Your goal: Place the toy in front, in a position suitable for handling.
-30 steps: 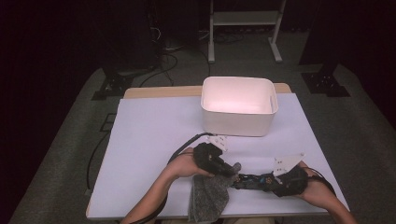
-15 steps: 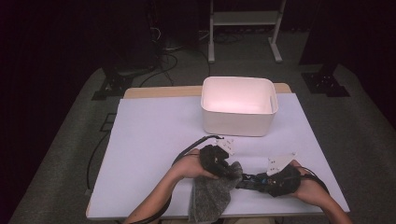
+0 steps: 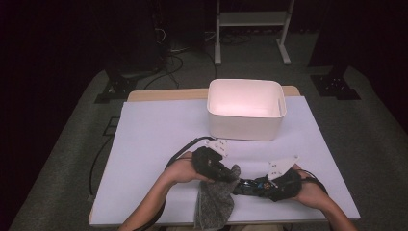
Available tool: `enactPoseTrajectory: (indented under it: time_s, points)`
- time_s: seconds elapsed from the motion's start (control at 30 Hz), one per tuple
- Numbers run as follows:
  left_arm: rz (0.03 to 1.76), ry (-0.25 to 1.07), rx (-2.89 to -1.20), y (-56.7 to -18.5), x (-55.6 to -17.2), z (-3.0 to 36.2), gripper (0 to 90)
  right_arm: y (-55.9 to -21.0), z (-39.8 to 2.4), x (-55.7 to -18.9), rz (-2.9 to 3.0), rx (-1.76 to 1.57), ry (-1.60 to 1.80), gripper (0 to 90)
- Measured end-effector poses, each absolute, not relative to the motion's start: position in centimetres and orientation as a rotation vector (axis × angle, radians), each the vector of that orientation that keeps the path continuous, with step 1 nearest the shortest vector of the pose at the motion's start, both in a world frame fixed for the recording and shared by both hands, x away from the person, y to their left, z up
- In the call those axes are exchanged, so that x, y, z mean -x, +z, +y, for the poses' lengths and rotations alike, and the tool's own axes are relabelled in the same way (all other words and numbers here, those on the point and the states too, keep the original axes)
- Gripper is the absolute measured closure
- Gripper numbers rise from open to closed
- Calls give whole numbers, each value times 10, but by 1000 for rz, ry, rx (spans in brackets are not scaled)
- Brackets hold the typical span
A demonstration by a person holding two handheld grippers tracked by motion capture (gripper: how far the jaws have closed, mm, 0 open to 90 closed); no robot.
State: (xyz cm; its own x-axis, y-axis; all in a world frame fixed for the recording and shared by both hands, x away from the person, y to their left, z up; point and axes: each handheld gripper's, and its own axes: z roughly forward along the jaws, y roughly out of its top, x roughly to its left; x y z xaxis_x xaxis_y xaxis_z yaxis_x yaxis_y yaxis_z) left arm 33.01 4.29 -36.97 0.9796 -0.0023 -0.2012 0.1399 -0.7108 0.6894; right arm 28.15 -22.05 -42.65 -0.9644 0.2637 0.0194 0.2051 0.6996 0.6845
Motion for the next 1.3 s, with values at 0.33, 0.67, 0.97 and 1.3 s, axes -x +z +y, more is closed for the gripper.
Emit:
enactPoseTrajectory:
  time_s: [0.33, 0.67, 0.97, 1.3]
  points:
    - [73, -228, -2396, -369, -326, 44, 803, -428, -159, -298, 2852, -233, 1172, 569]
    - [101, -193, -2455, -378, -329, 48, 803, -438, -156, -301, 2853, -244, 1168, 570]
    - [167, -165, -2457, -375, -332, 74, 802, -439, -178, -300, 2874, -310, 1139, 657]
    - [174, -189, -2427, -378, -333, 76, 802, -432, -176, -299, 2867, -324, 1122, 625]
